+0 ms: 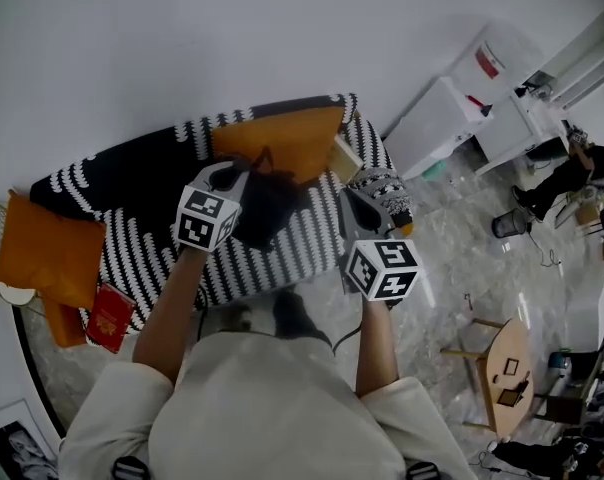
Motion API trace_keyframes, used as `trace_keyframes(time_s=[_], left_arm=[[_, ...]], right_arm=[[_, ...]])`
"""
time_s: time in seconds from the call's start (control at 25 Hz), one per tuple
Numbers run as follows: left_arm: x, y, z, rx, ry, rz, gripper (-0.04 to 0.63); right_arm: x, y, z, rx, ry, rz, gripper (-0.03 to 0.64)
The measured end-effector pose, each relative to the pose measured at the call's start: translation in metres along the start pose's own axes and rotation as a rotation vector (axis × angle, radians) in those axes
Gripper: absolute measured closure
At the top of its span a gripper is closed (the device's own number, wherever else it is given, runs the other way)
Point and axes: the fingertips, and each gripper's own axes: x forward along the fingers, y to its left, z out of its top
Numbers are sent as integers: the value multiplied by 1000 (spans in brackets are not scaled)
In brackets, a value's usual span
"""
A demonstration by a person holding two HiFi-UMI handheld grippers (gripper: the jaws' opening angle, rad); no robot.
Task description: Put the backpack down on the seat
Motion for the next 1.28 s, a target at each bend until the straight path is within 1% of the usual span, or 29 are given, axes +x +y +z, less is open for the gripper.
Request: trace_keyframes(time_s=[0.28,0.52,0.72,0.84,1.0,1.2,1.28], left_arm=[[72,17,-8,-60,70,21,586],[144,34,-26,-111,132,10,586],[203,50,-57,-163,217,0,586],[241,57,-70,-191,253,-9,586],[293,67,-84,-211,283,-25,586],[335,70,-97,-218,317,-57,584],[354,72,-110,-233,335,-54,584]], right_arm=[[60,-57,8,12,31,38,609],[116,-106,2,24,75,52,609],[153,-143,-10,39,129,51,609],[175,-172,-19,59,165,46,609],[205,-205,-38,91,210,36,609],[222,-226,-58,125,250,24,609],[227,-235,-65,137,262,15,609]])
